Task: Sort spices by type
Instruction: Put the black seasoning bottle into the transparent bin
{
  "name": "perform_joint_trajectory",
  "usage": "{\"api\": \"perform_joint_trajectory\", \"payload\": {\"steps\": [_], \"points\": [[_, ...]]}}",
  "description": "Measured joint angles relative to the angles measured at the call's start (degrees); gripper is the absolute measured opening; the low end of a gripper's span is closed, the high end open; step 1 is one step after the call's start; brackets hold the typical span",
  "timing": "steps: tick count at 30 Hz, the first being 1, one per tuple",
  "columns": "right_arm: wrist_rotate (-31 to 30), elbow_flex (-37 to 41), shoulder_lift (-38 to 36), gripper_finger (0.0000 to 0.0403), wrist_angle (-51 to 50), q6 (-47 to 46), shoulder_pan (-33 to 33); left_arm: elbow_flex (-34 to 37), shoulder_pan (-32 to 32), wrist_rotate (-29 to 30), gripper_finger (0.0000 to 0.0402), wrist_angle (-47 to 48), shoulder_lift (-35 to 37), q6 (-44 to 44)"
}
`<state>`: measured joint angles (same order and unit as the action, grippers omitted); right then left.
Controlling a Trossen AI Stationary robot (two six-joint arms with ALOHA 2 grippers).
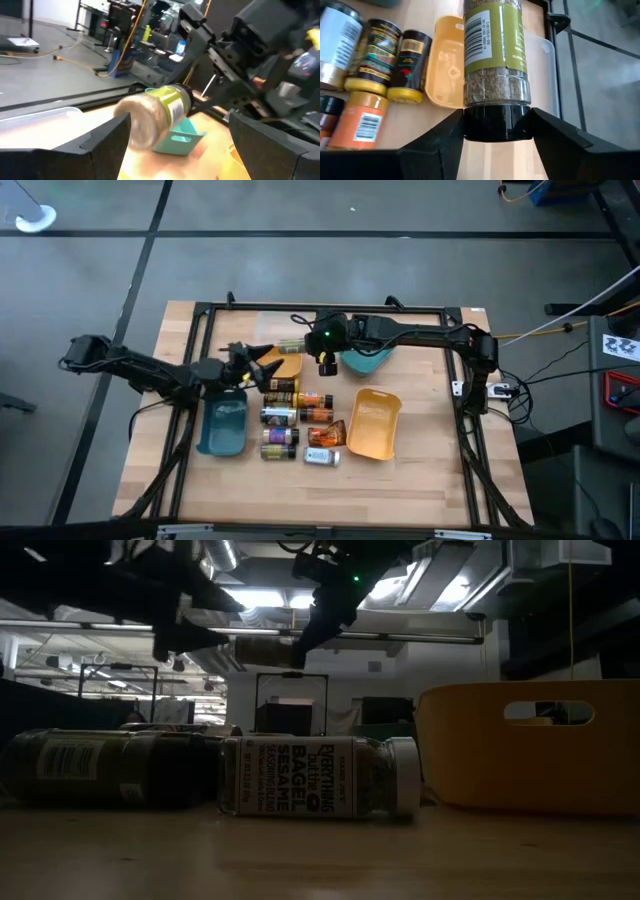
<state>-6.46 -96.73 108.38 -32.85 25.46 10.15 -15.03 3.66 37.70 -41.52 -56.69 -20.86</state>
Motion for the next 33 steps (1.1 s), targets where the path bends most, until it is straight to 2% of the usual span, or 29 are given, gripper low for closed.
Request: {"api": "perform_joint_trajectory", "payload": {"steps": [6, 14, 24, 33], "points": [[0.70, 0.02, 0.00, 0.0211, -0.47, -1.05, 0.00, -3.21, -1.51, 0.39, 0.0320, 0.10, -4.75, 0.26], [1.05, 0.02, 0.00, 0.0211, -0.16, -1.15, 0.00, -3.28, -3.41, 1.59, 0.0320, 0.46, -4.50, 0.29], [1.01, 0.02, 0.00, 0.0211, -0.27, -1.16, 0.00, -3.28, -5.47, 2.33, 0.0320, 9.87, -4.50, -4.93], [1.54, 0.02, 0.00, 0.0211, -0.27, -1.68, 0.00, -3.28, -5.59, 2.37, 0.0320, 13.26, -4.51, -6.38]]}}
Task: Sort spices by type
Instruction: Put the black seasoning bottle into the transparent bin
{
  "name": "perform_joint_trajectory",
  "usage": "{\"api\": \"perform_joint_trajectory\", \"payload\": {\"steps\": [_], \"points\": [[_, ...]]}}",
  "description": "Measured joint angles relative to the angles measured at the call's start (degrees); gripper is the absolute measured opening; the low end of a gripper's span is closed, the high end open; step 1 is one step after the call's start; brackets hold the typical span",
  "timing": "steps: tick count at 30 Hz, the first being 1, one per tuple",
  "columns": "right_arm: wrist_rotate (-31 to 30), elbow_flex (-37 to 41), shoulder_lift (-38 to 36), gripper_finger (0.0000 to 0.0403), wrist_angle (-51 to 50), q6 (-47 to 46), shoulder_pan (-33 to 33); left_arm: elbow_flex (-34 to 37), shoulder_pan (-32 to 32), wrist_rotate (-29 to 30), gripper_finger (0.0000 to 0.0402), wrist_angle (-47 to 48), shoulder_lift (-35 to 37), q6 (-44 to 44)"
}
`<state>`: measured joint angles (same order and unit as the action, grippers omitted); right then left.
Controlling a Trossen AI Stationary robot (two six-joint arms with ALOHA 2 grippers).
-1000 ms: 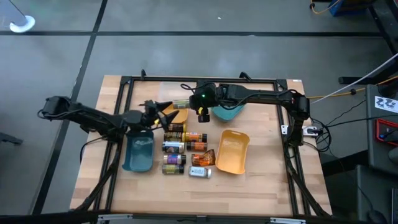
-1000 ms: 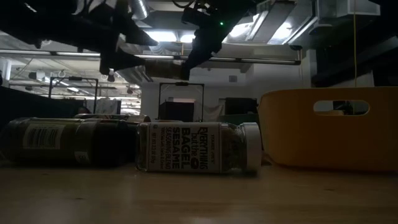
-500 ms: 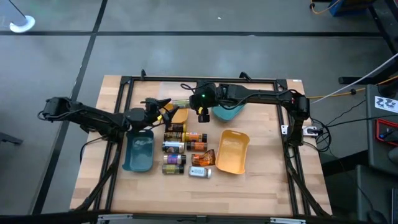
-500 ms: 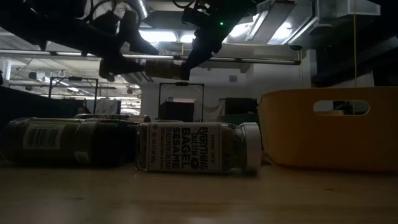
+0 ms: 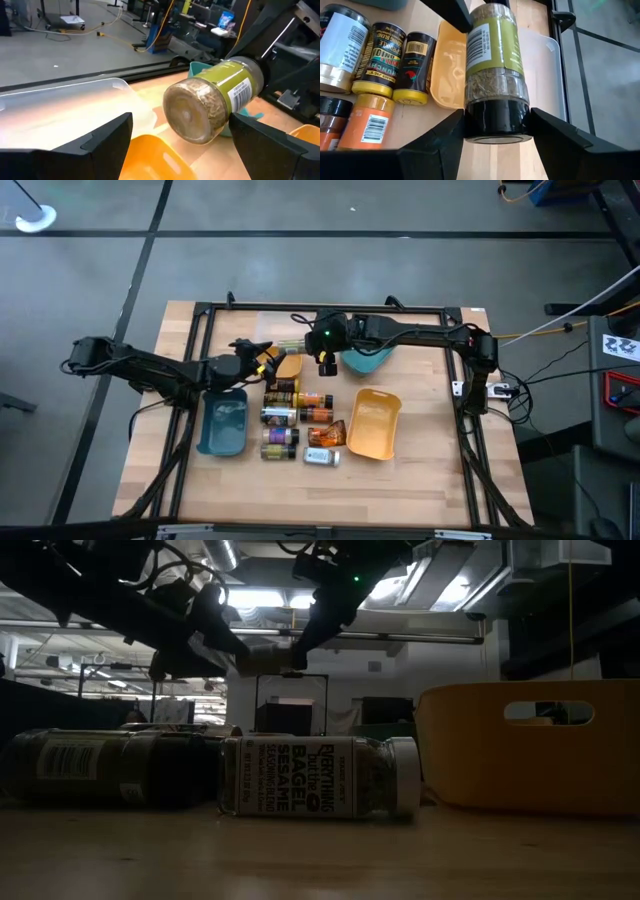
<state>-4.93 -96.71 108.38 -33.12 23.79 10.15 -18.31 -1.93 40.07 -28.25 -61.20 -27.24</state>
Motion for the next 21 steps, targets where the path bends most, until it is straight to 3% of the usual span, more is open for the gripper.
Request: {"api": "perform_joint_trajectory", "payload": {"steps": [15, 21], "points": [[3.08, 0.00, 0.00, 0.0211, 0.06, -4.03, 0.00, 0.00, 0.00, -0.02, 0.0320, 3.20, -0.04, -2.38], [-0.58, 0.00, 0.00, 0.0211, 0.04, -4.02, -0.04, 0.00, 0.00, 0.11, 0.0320, 3.26, -0.04, -2.38]]}}
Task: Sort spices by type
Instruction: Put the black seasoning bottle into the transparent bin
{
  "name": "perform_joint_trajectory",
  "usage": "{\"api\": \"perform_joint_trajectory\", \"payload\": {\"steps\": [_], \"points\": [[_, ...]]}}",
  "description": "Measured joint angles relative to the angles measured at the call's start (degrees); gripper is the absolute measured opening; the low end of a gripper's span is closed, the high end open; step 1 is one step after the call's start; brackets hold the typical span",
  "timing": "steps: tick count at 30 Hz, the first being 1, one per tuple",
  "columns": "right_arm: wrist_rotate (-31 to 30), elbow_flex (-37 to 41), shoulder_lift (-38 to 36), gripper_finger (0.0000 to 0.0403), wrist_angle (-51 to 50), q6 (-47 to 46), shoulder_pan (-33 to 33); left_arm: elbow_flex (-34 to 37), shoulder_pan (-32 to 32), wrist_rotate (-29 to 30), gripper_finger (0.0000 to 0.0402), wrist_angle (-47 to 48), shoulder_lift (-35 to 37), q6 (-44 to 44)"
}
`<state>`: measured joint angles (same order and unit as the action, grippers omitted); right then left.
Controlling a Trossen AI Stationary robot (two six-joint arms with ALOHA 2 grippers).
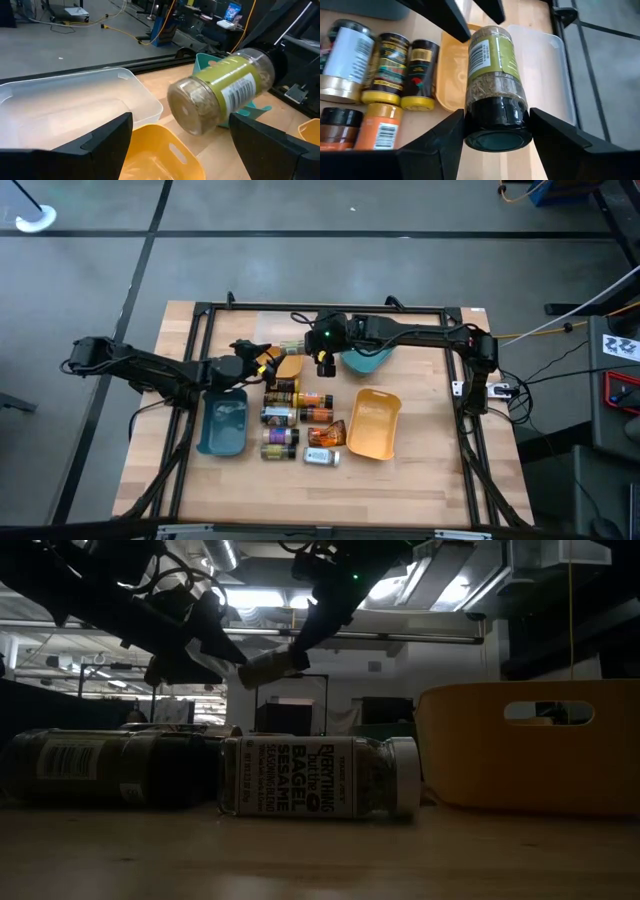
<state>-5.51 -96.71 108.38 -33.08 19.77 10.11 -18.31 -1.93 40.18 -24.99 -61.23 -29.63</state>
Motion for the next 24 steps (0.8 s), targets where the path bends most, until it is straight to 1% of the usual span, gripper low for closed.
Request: {"api": "perform_joint_trajectory", "payload": {"steps": [3, 7, 10, 15, 24], "points": [[-1.75, 0.00, 0.00, 0.0211, 0.00, 0.33, 0.00, 0.00, 0.00, 0.00, 0.0320, 0.00, 0.00, 0.00], [-5.22, 0.00, 0.00, 0.0211, 0.02, 3.13, 0.04, 0.00, 0.00, 0.00, 0.0320, -0.01, 0.00, 0.00], [-6.31, 0.00, 0.00, 0.0211, 0.02, 4.78, 0.59, 0.00, 0.00, -0.02, 0.0320, 0.00, 0.00, 0.00], [-5.18, 0.00, 0.22, 0.0211, 0.08, 5.00, 3.65, 0.00, 0.00, -0.04, 0.0320, -0.02, 0.00, -0.02], [-0.26, 0.04, 1.25, 0.0211, -0.75, 6.14, 9.90, 0.00, 0.00, -0.08, 0.0320, 0.10, 0.00, -0.02]]}}
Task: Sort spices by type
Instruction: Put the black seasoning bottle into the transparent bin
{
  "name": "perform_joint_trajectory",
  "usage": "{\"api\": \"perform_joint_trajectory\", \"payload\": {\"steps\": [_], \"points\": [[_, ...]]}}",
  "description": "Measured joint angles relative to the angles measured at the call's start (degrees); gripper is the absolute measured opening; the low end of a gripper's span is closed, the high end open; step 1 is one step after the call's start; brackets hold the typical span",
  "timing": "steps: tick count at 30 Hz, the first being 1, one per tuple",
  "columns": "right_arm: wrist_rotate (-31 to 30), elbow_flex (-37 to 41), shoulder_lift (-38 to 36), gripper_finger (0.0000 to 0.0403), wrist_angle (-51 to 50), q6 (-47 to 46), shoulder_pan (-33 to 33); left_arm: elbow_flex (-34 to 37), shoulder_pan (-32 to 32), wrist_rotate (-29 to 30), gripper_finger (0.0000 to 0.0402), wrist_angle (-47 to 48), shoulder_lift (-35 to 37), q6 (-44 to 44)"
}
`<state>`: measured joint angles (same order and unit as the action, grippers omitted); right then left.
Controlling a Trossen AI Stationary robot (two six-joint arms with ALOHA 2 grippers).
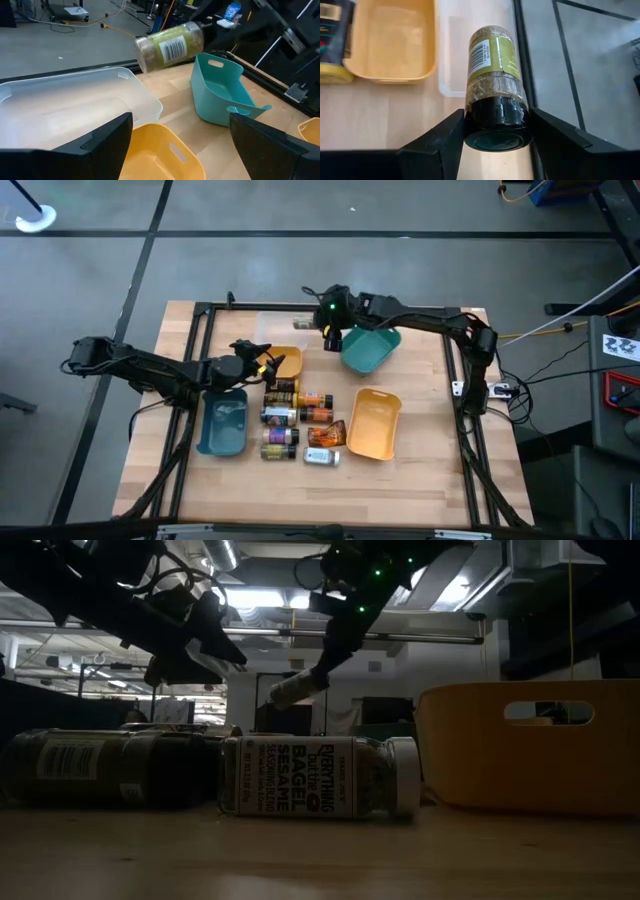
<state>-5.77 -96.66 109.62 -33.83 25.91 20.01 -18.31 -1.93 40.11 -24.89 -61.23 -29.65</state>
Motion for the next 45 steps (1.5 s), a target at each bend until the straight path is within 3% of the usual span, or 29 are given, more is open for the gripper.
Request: {"api": "perform_joint_trajectory", "payload": {"steps": [7, 11, 16, 26, 45], "points": [[1.42, 0.00, 0.26, 0.0211, -1.16, 0.09, 0.64, 0.01, -2.77, 0.72, 0.0320, -2.87, -1.37, -1.96], [6.08, 0.00, 0.26, 0.0211, 0.02, 0.06, 0.59, 0.02, -6.58, 1.08, 0.0320, -10.37, -4.95, -1.92], [6.43, 0.00, 0.26, 0.0211, 1.00, 0.01, 0.59, -0.36, -10.96, 1.06, 0.0320, -17.73, -11.33, -1.91], [6.63, -0.09, 1.98, 0.0211, 4.56, -0.09, 0.63, -4.07, -15.10, -1.75, 0.0320, -17.79, -18.69, -3.00], [6.33, -0.04, 6.58, 0.0211, 4.51, -0.07, 0.61, -4.63, -19.49, -2.01, 0.0320, -12.88, -19.43, -3.61]]}}
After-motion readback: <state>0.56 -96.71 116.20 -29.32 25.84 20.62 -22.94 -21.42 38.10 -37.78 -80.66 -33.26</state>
